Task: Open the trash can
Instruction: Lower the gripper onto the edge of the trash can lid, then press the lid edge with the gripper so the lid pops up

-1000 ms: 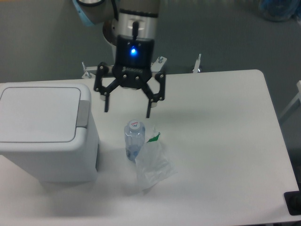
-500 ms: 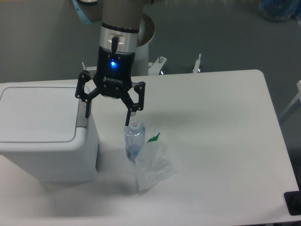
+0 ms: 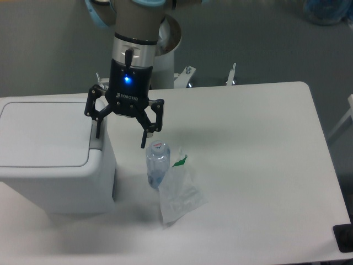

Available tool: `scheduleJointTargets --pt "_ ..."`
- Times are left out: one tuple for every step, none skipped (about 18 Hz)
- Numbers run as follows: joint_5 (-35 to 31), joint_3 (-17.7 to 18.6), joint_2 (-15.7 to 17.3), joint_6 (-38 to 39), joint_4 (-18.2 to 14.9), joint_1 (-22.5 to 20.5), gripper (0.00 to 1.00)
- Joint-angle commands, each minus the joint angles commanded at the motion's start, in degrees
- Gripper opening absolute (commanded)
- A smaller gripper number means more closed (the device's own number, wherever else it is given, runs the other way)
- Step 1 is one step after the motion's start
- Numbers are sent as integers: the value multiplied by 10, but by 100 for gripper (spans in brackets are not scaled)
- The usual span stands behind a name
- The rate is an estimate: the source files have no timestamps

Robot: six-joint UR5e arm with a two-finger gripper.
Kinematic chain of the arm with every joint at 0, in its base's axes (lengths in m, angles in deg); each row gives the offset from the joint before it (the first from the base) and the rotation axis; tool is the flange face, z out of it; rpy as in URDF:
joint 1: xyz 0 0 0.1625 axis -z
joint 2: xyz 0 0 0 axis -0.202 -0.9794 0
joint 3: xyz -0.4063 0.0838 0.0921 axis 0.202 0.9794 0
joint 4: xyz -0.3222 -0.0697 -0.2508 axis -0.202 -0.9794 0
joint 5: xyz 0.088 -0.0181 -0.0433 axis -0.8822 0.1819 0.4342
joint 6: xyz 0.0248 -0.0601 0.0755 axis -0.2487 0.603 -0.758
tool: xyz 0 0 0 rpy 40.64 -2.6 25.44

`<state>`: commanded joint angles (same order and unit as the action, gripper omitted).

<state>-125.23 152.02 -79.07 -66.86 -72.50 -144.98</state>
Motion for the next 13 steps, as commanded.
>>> scheduleJointTargets --pt "0 2 0 -1 0 0 100" --pt "0 3 0 -2 0 0 100" --pt "0 4 1 -2 0 1 100" --pt "0 6 1 -2 0 1 100" --pt "0 6 1 -2 0 1 100" --pt "0 7 1 -2 0 1 100" --pt "0 7 1 -3 0 1 100" --pt "0 7 1 -3 0 1 100" --pt "0 7 1 -3 0 2 100" --pt "0 7 0 -3 0 3 100" --pt "0 7 0 -3 0 3 100" --pt "0 7 0 -4 0 3 100" --pt "0 7 0 -4 0 3 100"
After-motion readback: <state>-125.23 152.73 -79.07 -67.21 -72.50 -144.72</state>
